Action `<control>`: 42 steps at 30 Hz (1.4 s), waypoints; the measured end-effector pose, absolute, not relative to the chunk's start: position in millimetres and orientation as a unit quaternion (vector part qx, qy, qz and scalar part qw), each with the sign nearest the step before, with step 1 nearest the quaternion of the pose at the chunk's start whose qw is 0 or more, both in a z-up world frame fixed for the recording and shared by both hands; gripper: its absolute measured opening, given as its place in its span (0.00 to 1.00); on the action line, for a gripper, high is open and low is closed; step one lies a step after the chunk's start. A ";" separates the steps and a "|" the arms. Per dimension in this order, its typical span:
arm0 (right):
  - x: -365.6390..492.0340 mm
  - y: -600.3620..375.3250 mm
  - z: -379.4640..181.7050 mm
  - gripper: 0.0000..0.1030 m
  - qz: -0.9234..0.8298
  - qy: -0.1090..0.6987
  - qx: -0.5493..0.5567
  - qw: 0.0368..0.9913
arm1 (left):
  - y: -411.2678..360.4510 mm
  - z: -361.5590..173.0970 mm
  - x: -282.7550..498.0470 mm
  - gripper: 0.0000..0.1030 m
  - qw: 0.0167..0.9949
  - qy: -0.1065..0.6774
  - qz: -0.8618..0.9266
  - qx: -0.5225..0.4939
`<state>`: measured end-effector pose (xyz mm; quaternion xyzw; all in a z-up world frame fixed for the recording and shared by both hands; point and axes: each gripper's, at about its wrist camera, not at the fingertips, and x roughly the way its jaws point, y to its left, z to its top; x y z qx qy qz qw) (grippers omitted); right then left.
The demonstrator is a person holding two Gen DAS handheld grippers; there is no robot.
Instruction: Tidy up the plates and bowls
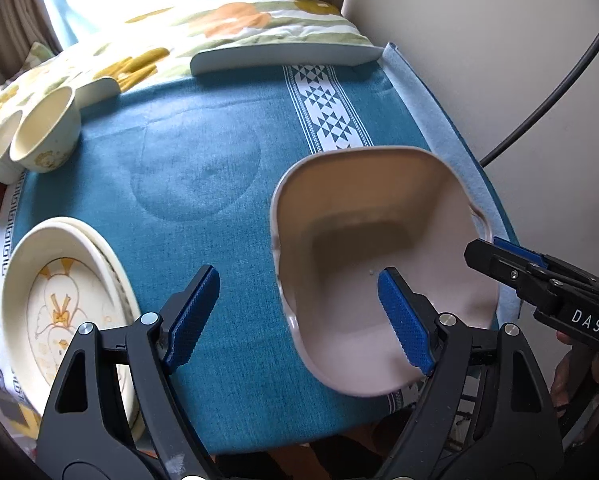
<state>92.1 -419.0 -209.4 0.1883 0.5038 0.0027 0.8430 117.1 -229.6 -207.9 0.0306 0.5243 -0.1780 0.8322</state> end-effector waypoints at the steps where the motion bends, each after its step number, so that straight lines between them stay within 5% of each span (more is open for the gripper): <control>1: 90.6 -416.3 -199.5 0.46 0.000 0.505 0.177 0.845 | -225.9 -197.7 113.7 0.78 0.835 0.520 -0.177 0.029; 7: 95.2 -388.5 -124.6 0.47 0.045 0.468 0.132 0.873 | -183.8 -116.6 92.4 0.82 0.877 0.459 -0.144 0.011; 9: 106.9 -372.3 -100.8 0.69 0.058 0.452 0.115 0.883 | -166.0 -89.9 91.9 1.00 0.893 0.434 -0.117 0.006; 11: 122.5 -353.6 -81.1 0.90 0.082 0.435 0.107 0.890 | -144.8 -67.2 94.5 1.00 0.908 0.408 -0.096 -0.004; 14: 148.0 -322.1 -60.8 0.99 0.117 0.410 0.093 0.900 | -109.3 -49.6 111.5 1.00 0.914 0.398 -0.076 -0.018; 23: 244.8 -220.9 -62.8 0.99 0.120 0.432 0.041 0.893 | 10.5 -64.0 192.4 1.00 0.898 0.429 -0.034 -0.093; 31: 336.6 -171.6 -154.3 0.98 0.112 0.524 0.100 0.838 | 65.7 -135.4 280.5 0.91 0.852 0.503 -0.045 -0.140; 36: 368.5 -146.2 -203.5 0.88 0.110 0.567 0.111 0.809 | 84.0 -188.3 324.8 0.86 0.818 0.548 -0.055 -0.165; 42: 387.4 -130.0 -242.8 0.66 0.100 0.599 0.120 0.785 | 90.6 -230.1 354.3 0.63 0.791 0.582 -0.076 -0.174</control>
